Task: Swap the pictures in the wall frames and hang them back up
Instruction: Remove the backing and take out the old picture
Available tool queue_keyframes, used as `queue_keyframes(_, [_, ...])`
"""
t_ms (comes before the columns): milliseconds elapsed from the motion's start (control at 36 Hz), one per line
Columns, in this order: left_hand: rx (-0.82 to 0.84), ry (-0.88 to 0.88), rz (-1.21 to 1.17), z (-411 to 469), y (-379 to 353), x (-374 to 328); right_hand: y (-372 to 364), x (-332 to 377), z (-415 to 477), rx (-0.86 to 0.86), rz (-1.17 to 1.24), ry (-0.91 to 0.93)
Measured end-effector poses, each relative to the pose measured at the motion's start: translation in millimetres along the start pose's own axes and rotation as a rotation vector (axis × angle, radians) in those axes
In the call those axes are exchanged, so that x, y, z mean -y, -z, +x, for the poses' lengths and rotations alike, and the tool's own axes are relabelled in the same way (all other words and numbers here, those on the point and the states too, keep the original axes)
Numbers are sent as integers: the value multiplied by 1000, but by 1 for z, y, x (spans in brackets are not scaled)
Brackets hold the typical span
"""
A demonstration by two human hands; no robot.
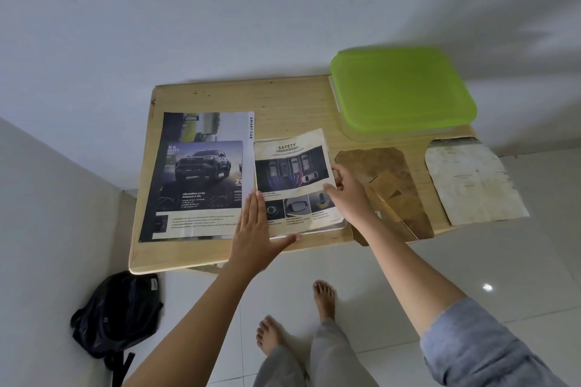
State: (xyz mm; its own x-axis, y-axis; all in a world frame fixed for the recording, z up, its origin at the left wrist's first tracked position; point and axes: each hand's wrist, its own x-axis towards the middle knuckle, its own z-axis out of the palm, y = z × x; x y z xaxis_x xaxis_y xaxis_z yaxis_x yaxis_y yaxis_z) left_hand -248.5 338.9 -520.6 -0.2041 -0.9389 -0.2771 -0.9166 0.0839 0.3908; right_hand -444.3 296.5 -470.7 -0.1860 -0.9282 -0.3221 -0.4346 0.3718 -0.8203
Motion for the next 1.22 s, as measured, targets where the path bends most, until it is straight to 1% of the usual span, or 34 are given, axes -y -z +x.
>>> queue_keyframes(83, [-1,0,-18,-1,3,-2,-1,-2,-4,72,-4,-4])
queue_keyframes(139, [-2,0,-36,-1,4,-3,-2,-2,-7,83,23,14])
queue_keyframes(361, [13,-20,-50,-3,10,-4,7,5,-14,32,143,32])
queue_keyframes(583, [18,-20,-43,-3,14,-8,10,3,-16,23,146,31])
queue_keyframes(750, [-14,-37,-18,-1,13,-9,11,-3,-14,7,141,53])
queue_keyframes(833, [-26,-37,-50,-2,14,-12,14,-5,-16,12,134,64])
queue_keyframes(917, [-11,-40,-161,-2,18,-17,23,3,-23,13,155,61])
queue_keyframes(1000, [46,-49,-335,0,26,-26,36,6,-25,19,208,72])
queue_keyframes(1056, [60,-75,-442,0,34,-36,45,4,-26,-9,212,74])
queue_keyframes(1167, [111,-139,-813,-2,51,-61,68,-3,-27,-59,244,72])
queue_keyframes(1222, [131,-165,-908,-2,53,-77,84,-6,-30,-89,270,86])
